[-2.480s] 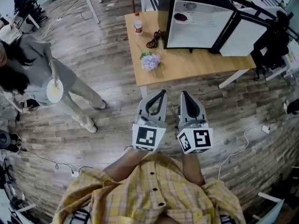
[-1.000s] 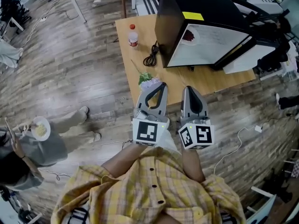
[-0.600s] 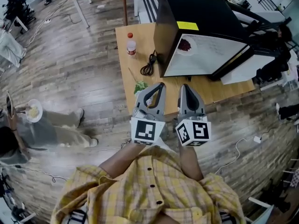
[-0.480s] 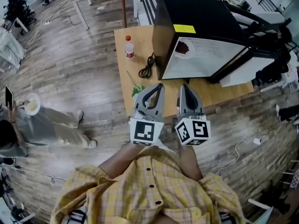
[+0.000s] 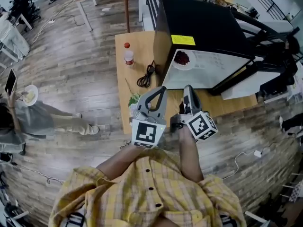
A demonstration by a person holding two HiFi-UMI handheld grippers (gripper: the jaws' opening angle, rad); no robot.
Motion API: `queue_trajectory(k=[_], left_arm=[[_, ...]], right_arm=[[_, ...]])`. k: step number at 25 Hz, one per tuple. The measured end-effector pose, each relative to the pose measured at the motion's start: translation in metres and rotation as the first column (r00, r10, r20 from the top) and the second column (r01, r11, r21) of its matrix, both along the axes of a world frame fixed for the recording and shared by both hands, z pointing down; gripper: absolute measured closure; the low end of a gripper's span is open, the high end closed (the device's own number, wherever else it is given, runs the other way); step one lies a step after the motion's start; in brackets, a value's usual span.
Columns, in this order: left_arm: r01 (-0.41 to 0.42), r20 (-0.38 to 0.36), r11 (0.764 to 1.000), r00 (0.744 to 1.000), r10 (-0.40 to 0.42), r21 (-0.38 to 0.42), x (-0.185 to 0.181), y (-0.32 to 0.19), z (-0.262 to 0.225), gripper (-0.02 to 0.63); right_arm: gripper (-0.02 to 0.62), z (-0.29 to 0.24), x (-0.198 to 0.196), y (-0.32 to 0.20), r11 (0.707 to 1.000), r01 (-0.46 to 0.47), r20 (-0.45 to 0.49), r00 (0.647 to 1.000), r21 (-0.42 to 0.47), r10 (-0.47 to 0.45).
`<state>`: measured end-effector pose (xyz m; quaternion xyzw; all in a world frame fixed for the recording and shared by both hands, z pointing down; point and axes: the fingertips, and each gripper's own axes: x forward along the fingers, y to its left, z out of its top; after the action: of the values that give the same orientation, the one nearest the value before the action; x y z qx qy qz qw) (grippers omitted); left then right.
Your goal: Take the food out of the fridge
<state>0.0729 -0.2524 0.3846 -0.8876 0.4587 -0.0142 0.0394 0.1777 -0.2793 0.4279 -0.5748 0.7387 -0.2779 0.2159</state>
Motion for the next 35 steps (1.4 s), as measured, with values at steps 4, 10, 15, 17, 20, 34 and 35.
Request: queue_trajectory(k=[4, 10, 15, 17, 20, 34, 35], left_arm=[[0.007, 0.012, 1.0, 1.0, -0.007, 0.002, 0.005, -0.011, 0.001, 0.598], [0.018, 0.031, 1.0, 0.999, -0.017, -0.016, 0.012, -0.026, 0.012, 0.598], [0.019, 0.03, 1.0, 0.999, -0.019, -0.021, 0.016, -0.037, 0.016, 0.598], [0.02, 0.032, 1.0, 0.999, -0.019, -0.018, 0.016, -0.039, 0.015, 0.598], [0.025, 0.04, 1.0, 0.999, -0.024, -0.015, 0.016, -0.043, 0.016, 0.598], [0.05, 0.058, 0.999, 0.997, -0.049, -0.014, 0.014, -0.051, 0.017, 0.598], [0.05, 0.06, 0.999, 0.997, -0.049, -0.015, 0.014, -0.051, 0.017, 0.598]], right_arm=[[0.589, 0.032, 0.016, -0.022, 0.995, 0.016, 0.327, 0.945, -0.098, 0.017], [0.588, 0.057, 0.017, -0.05, 0.987, 0.065, 0.577, 0.816, -0.148, 0.032], [0.558, 0.073, 0.02, -0.066, 0.981, 0.067, 0.672, 0.736, -0.184, 0.076], [0.502, 0.08, 0.024, -0.073, 0.977, 0.064, 0.687, 0.721, -0.201, 0.094], [0.468, 0.093, 0.031, -0.086, 0.971, 0.057, 0.725, 0.676, -0.23, 0.132], [0.451, 0.123, 0.029, -0.133, 0.947, 0.081, 0.748, 0.635, -0.31, 0.191], [0.462, 0.124, 0.029, -0.135, 0.945, 0.08, 0.744, 0.638, -0.318, 0.196]])
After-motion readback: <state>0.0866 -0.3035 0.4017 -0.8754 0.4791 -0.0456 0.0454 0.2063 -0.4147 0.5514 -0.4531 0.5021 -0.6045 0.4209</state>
